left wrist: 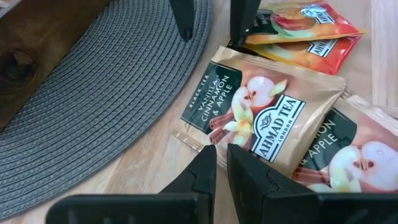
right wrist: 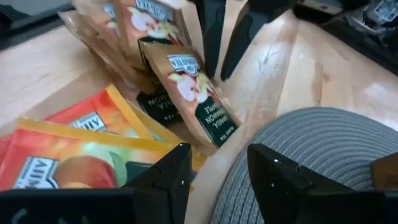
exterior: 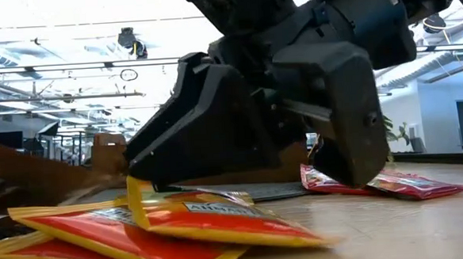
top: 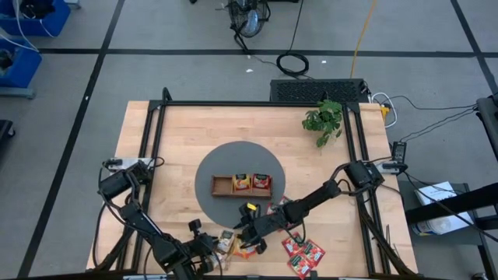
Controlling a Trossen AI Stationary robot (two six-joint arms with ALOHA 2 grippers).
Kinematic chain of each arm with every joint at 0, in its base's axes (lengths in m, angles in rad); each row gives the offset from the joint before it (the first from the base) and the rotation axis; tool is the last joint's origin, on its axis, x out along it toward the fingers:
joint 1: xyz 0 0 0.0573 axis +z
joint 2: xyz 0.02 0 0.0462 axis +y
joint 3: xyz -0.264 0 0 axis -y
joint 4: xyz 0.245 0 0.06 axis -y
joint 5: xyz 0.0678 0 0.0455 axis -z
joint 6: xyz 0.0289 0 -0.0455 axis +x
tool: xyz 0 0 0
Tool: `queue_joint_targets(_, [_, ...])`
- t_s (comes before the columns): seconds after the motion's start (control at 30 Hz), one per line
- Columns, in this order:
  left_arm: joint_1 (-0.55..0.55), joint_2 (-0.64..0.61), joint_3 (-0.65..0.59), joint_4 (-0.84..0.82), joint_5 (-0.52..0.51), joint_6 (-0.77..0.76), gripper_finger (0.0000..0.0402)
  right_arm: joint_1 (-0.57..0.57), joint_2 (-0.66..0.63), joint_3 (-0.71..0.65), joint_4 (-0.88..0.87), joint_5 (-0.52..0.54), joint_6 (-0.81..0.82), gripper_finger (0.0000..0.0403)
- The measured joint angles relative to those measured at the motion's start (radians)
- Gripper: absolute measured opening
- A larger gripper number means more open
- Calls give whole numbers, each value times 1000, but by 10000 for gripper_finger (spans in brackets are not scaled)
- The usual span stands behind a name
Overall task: Pick & Place Tea
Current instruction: Put the light brown tea sachet into the left section of the wooden organizer
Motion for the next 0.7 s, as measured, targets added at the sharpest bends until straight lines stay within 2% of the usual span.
queue_joint_targets(0.23, [0,0,0,-1,0,5,47,1,26,1,19,-24,-29,141])
queue_joint_targets(0.7, [23,0,0,1,-1,23,47,7,29,1,70,29,-89,141])
